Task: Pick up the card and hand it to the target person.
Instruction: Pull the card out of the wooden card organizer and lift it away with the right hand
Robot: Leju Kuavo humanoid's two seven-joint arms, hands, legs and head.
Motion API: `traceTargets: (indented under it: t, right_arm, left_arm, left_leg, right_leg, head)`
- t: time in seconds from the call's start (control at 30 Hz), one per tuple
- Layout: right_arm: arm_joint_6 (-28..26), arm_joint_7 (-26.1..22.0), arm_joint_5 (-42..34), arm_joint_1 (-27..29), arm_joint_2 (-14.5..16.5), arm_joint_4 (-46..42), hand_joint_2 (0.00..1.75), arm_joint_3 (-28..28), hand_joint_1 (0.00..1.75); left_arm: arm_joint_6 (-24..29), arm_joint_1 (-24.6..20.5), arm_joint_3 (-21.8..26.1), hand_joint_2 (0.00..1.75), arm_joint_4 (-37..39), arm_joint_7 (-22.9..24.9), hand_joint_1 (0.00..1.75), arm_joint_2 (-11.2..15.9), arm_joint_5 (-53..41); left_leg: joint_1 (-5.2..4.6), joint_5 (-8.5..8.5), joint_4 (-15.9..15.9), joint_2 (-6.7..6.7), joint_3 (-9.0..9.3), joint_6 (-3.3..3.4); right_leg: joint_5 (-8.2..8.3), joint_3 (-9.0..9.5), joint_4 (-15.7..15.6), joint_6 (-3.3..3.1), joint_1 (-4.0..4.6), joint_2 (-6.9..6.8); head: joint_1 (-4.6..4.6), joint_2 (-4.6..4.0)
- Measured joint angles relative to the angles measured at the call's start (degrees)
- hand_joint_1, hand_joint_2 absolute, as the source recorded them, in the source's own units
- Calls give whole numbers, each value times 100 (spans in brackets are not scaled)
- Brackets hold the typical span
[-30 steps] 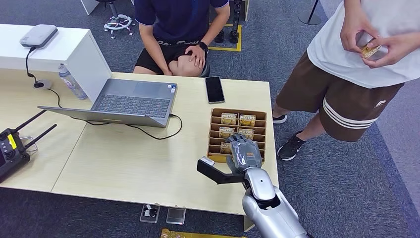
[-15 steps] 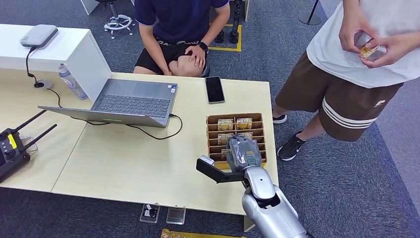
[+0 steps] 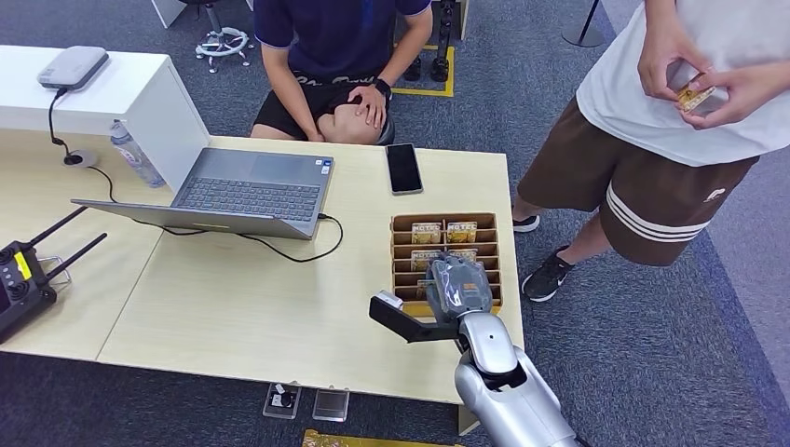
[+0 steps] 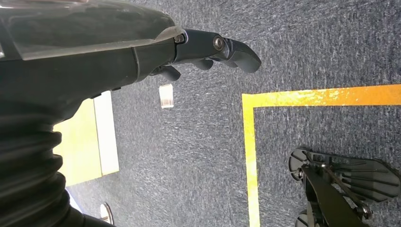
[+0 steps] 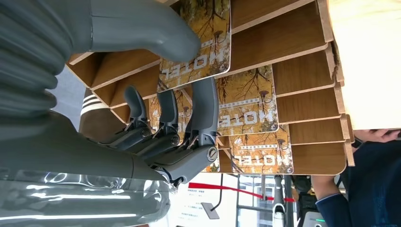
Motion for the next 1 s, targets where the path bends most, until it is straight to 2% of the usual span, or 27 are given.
traceTargets:
  t: [0.17, 0.4, 0.5, 0.53, 0.63, 0.8, 1.0]
  right_arm:
    - [-31, -54, 2, -5, 19, 2, 175, -37, 153]
    - [-61, -69, -8, -9, 31, -47, 175, -84, 152]
    - [-58, -66, -8, -5, 30, -104, 175, -89, 152]
    - [-56, -63, -8, -2, 28, -127, 175, -91, 152]
    - [-41, -44, -2, 20, 22, -212, 175, -117, 152]
    - [6, -30, 34, 71, 6, -324, 175, -214, 152]
    - [9, -79, 62, 199, -14, -626, 175, -313, 149]
  left_arm:
    - [15, 1, 1, 175, 0, 5, 0, -6, 27]
    - [20, 6, 1, 175, 0, 12, 0, -9, 46]
    - [-50, 7, 1, 44, 0, -36, 0, -9, 62]
    - [-116, 7, 1, 44, 1, -70, 0, -9, 75]
    - [-380, 7, 3, 175, 1, -170, 0, -4, 131]
    - [-584, 8, 3, 175, 0, -264, 0, 10, 150]
    - [-592, 8, 3, 175, 0, -276, 0, 38, 170]
  left_leg:
    - [0, 0, 0, 0, 0, 0]
    - [0, 0, 0, 0, -2, 0]
    - [0, 0, 0, 0, -3, 0]
    - [0, 0, 0, 0, -3, 0]
    - [0, 0, 0, 0, -3, 0]
    - [0, 0, 0, 0, -2, 0]
    - [0, 0, 0, 0, -3, 0]
  right_leg:
    - [0, 0, 0, 0, 0, 0]
    - [0, -1, 0, 0, 0, 0]
    - [0, -3, 0, 0, 0, 0]
    - [0, -3, 0, 0, 0, 0]
    - [0, -3, 0, 0, 0, 0]
    - [0, -3, 0, 0, 0, 0]
    - [0, -3, 0, 0, 0, 0]
  head:
    - [-5, 0]
    - [-3, 0]
    - [-2, 0]
    - [-2, 0]
    - [-2, 0]
    - [0, 0]
    - [-5, 0]
